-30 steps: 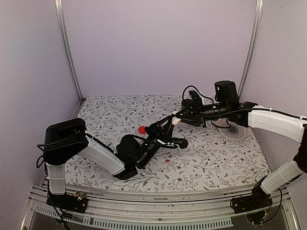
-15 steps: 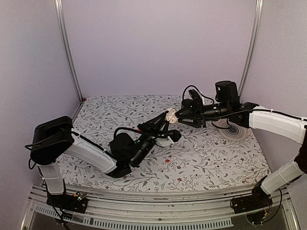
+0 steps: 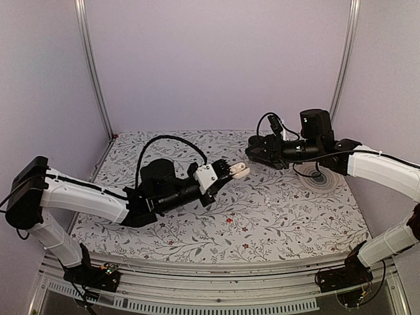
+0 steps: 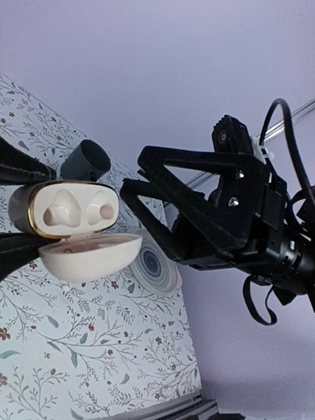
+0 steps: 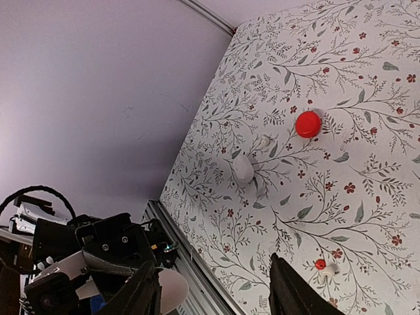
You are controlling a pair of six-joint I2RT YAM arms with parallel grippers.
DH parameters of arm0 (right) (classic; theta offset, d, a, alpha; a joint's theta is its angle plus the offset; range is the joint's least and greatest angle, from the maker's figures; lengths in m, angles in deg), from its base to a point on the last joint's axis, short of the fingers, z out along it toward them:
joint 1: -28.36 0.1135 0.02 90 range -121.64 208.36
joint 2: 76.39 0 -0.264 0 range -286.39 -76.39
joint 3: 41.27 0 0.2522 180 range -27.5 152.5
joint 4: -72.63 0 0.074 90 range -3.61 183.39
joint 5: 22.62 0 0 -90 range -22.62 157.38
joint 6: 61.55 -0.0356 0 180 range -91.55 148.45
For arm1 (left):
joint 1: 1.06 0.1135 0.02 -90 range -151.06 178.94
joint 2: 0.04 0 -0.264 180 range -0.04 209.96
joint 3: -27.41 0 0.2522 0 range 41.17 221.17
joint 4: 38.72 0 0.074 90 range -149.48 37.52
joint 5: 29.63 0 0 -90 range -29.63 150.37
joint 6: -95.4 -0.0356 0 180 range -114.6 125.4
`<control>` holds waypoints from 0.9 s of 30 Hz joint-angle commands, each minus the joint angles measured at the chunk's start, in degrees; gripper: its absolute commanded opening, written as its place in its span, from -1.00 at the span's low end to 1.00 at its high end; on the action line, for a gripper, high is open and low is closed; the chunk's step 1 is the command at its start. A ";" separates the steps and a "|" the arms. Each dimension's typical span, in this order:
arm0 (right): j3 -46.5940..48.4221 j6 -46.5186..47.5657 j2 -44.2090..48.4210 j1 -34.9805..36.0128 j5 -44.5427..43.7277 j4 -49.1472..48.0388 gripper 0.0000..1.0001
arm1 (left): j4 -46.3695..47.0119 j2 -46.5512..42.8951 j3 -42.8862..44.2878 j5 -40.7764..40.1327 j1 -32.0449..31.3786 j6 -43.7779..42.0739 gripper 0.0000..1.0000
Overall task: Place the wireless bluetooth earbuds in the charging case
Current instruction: Open the charging case, then pass from the left arm to the right
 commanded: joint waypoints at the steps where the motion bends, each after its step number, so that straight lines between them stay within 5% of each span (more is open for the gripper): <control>1: 2.06 3.77 0.27 -0.17 -2.48 1.84 0.15 | -4.28 -1.12 -1.50 2.01 1.84 8.07 -1.00; 8: -0.18 -3.13 0.44 2.94 -4.42 -1.49 0.19 | -0.93 6.10 2.99 -20.46 1.47 7.73 -1.00; 20: -4.74 -20.56 -3.01 5.04 -8.22 -10.75 0.29 | 15.40 12.74 4.06 -29.05 -0.60 -2.74 -1.00; 27: -2.62 -22.95 -6.15 5.44 -9.09 -14.21 0.21 | 31.73 18.28 2.24 -32.07 -3.49 -20.14 -1.00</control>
